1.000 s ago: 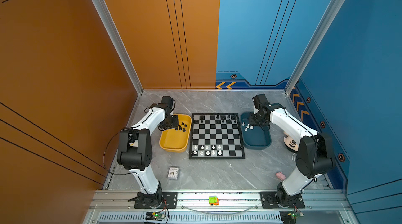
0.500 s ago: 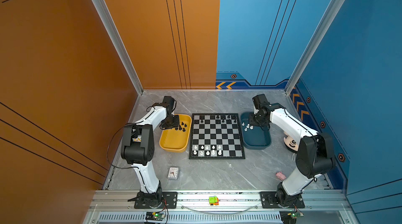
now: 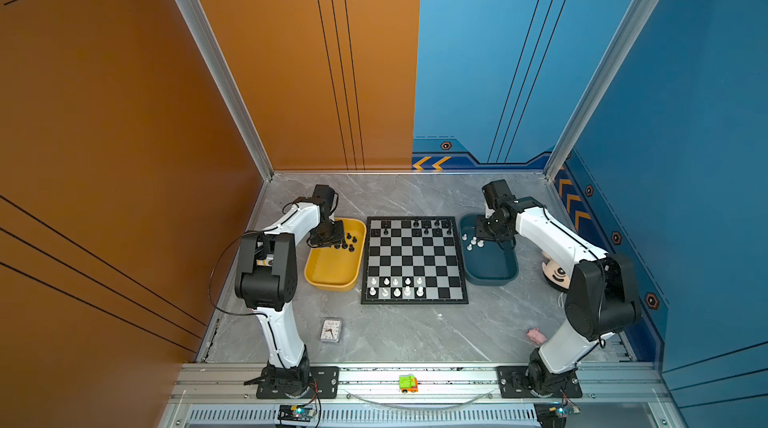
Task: Set up the chess pieces on the board
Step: 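Lower the left gripper into the yellow tray and grasp a black piece, then lift the black piece with the left gripper and carry it over the board's far rows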
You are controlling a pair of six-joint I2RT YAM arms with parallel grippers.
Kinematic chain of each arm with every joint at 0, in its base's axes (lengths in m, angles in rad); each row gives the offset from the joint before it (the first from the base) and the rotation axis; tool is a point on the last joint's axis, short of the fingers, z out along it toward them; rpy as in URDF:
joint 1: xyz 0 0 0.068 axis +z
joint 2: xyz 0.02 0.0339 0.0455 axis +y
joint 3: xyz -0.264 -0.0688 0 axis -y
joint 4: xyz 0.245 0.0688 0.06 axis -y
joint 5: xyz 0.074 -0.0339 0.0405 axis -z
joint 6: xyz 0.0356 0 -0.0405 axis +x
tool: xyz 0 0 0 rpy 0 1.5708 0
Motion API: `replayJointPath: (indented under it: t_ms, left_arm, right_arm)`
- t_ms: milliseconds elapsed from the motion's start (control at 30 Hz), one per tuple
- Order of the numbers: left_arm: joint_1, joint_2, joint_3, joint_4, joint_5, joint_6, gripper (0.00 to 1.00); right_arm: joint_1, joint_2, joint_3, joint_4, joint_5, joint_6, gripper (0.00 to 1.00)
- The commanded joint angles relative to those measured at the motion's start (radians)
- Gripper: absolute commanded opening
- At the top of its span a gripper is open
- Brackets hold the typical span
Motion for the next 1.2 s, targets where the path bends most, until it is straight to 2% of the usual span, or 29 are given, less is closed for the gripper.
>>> replayJointPath:
  t_ms: [0,733,1167]
  left_arm:
    - [0.008,0.021,0.033,0.004,0.012,-0.005,0.28]
    - [0.008,0.018,0.039,0.009,0.029,-0.004,0.03]
    - [-0.032,-0.140,0.131,-0.109,-0.039,0.031,0.01]
  right_arm:
    - [0.004,-0.036,-0.009,-0.008,-0.003,0.012,0.33]
    - [0.005,-0.043,-0.009,-0.018,-0.001,0.014,0.33]
    - [0.004,-0.051,-0.023,-0.008,-0.009,0.005,0.32]
